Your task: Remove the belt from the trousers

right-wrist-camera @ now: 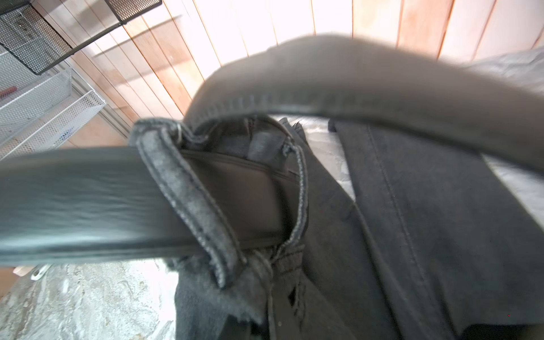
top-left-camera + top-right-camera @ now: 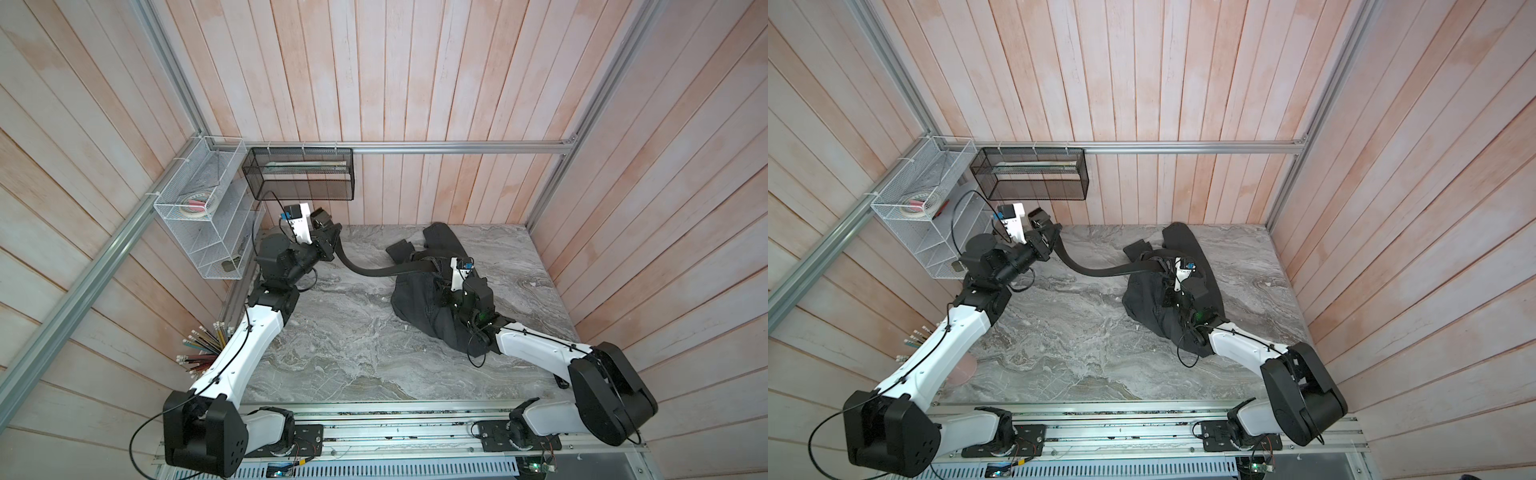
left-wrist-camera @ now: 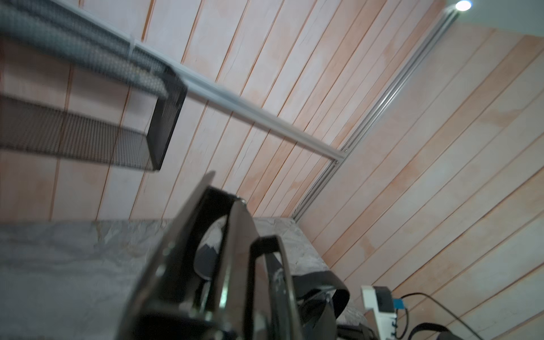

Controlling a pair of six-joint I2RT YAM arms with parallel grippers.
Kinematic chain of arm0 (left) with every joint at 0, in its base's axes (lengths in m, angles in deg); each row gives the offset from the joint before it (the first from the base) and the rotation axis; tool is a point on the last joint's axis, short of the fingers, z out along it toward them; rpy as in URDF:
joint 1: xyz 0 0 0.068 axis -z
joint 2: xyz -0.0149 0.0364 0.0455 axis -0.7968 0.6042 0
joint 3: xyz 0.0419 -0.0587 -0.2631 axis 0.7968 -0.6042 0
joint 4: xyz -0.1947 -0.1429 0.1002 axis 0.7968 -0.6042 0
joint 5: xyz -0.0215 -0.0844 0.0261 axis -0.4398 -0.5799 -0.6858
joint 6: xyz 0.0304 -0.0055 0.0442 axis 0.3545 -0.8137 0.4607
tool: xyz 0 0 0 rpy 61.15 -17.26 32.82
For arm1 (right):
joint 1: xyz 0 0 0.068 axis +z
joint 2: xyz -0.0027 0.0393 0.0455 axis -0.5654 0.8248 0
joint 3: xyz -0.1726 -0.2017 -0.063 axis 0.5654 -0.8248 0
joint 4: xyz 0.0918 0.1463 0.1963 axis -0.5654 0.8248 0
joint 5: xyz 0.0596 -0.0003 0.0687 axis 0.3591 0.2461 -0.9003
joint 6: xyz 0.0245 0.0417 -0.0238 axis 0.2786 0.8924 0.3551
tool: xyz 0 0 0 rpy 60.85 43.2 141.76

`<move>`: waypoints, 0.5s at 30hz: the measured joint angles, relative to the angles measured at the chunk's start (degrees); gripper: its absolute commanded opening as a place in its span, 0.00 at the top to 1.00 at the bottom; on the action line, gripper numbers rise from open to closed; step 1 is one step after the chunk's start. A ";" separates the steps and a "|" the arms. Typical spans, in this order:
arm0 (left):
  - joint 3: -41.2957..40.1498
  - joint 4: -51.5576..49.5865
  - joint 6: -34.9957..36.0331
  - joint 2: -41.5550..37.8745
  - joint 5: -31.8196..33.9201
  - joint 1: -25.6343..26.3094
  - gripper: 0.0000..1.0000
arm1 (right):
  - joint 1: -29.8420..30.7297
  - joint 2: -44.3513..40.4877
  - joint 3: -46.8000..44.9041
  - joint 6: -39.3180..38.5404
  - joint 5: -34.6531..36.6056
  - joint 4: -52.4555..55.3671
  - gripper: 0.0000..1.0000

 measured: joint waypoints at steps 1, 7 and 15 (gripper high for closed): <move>-2.67 0.50 -0.98 1.46 -0.35 -0.04 1.00 | 0.00 -0.81 0.00 -0.55 0.37 0.70 1.00; -10.58 1.33 -3.58 8.68 -2.99 0.02 0.80 | 0.00 -3.72 0.00 -2.73 1.84 3.58 1.00; -12.17 2.40 -1.25 12.26 -3.06 -0.22 0.56 | -0.28 -6.38 0.11 -3.98 3.50 6.56 1.00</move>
